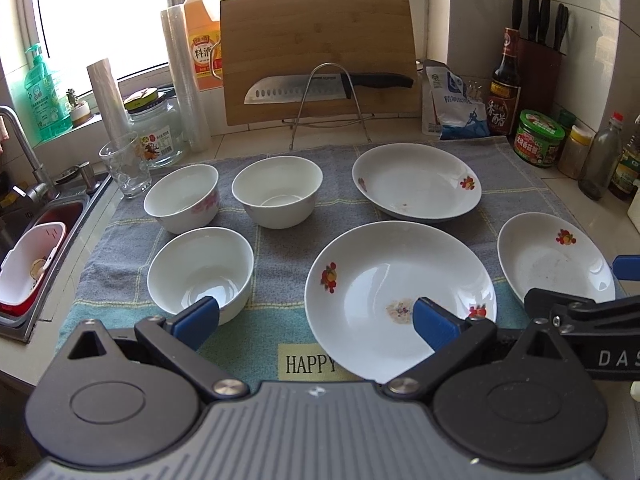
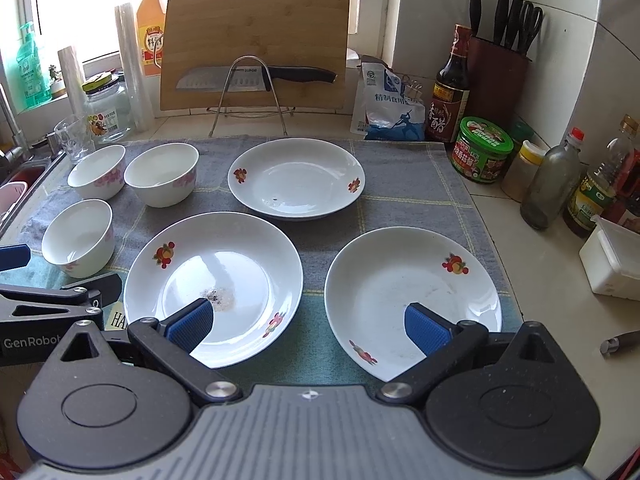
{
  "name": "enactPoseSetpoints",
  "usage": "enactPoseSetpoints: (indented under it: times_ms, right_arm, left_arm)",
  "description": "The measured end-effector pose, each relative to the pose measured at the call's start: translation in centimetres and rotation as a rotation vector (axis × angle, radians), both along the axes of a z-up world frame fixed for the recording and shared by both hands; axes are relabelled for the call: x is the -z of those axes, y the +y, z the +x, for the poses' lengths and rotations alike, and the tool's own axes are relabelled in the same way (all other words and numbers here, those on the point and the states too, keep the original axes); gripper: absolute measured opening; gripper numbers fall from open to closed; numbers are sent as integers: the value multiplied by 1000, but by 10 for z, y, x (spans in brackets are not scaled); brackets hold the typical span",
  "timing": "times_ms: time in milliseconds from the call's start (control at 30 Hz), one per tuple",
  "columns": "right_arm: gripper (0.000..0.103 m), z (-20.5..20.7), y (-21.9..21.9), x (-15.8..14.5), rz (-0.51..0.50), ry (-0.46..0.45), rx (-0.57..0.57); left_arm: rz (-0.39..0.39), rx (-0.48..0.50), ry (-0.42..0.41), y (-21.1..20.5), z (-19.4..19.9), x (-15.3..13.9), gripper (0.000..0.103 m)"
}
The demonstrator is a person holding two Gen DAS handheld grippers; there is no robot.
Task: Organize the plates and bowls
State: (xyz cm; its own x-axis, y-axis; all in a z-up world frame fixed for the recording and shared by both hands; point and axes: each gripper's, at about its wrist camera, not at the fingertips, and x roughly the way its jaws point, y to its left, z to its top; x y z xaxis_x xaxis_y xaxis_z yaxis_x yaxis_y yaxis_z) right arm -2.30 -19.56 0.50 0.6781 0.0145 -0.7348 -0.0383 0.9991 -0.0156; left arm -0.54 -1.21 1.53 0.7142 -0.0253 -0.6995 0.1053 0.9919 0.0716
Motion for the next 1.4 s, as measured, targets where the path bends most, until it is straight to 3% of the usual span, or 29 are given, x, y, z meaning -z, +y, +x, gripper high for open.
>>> enactPoseSetpoints:
  times_ms: [433,533,700,833,967,1100,1400]
  right_arm:
    - [103,-25,-65,5,-22,-172,-45]
    - [103,-33,-85,19,-39,-173,-13]
    - [103,-38,-107,48,-44,-134,3]
    - [103,-40,-117,70,-10,-106,-9]
    - [103,-33,-119,91,-2,-87,-23]
    - [103,-26,-120,102,-15,-89,-40]
    - [103,-8,-122,115,-9,-96,-96]
  left_arm:
    - [-41,123,-73,-43,12,-8,102]
    - [-7,178,-91,-59,20,-10,102]
    - [-54,295,-116,-84,39,-7,102]
    - [-88,392,-34,-108,64,4,102]
    - [-61,512,-2,-137,79,18,102]
    - [-57,618,86,-161,99,35,102]
    - [38,810,202,-203,132,65,99]
